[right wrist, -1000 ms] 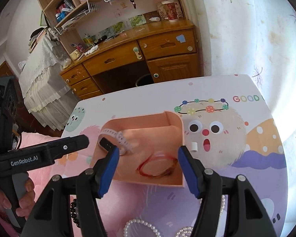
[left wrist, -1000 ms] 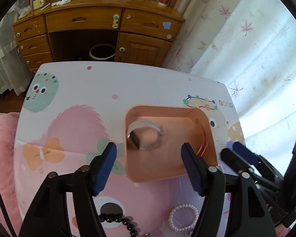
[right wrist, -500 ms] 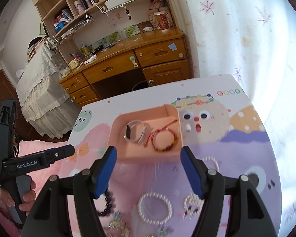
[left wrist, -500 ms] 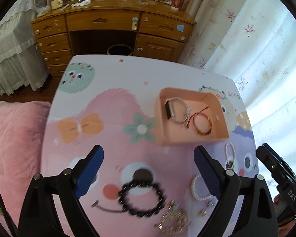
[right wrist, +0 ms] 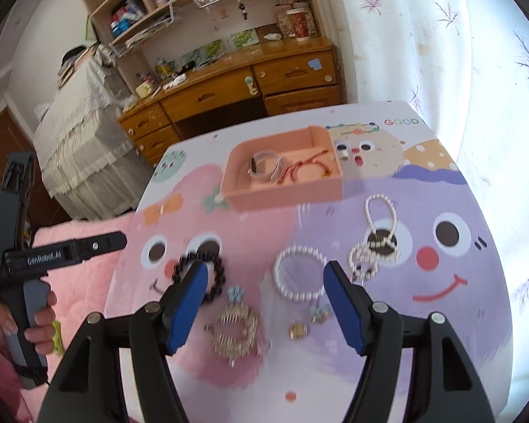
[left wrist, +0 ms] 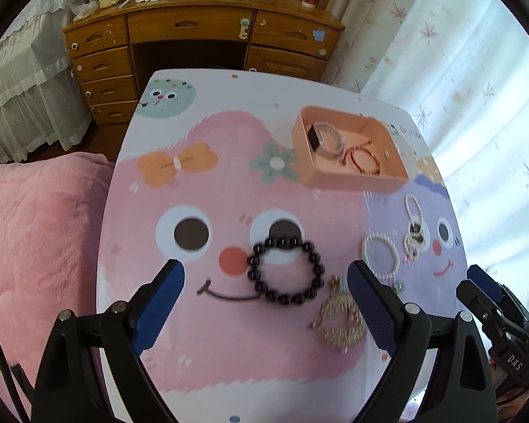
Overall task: Organize jewelry
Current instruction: 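Grasp the black bead bracelet with the left tool while the right tool grasps the gold leaf hair clip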
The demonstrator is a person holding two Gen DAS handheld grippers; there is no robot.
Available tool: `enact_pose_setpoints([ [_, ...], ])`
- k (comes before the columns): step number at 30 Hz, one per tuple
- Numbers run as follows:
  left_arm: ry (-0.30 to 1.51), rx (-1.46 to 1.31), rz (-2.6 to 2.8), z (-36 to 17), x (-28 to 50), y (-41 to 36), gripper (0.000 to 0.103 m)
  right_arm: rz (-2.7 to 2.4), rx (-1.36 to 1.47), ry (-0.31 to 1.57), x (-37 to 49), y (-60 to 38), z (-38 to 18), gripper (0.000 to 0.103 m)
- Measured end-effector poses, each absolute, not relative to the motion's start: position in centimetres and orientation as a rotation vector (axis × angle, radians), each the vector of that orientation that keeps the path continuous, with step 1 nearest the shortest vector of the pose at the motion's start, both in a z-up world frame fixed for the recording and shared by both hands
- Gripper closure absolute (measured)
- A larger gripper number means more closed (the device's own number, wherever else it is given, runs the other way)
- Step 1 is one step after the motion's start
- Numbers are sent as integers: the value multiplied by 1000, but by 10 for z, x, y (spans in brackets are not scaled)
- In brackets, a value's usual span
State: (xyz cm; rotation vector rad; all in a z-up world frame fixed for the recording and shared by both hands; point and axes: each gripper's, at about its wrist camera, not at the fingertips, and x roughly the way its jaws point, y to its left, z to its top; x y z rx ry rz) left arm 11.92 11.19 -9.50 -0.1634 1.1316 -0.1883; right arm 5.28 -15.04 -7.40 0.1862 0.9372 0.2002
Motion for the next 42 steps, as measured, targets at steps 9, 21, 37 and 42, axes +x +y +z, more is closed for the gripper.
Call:
enact_pose_setpoints([
  [9, 1173, -110, -236, -112, 92, 103, 9, 291, -92, 928, 10, -104, -81, 35],
  [21, 1252, -67, -295, -158, 104, 78, 2, 422, -485, 949, -23, -46, -139, 35],
  [37, 1108, 5, -252, -197, 137, 52, 2, 329, -411, 891, -10, -42, -186, 30],
  [42, 1098, 6, -218, -201, 143, 52, 2, 329, -389, 893, 4, -43, -195, 29],
])
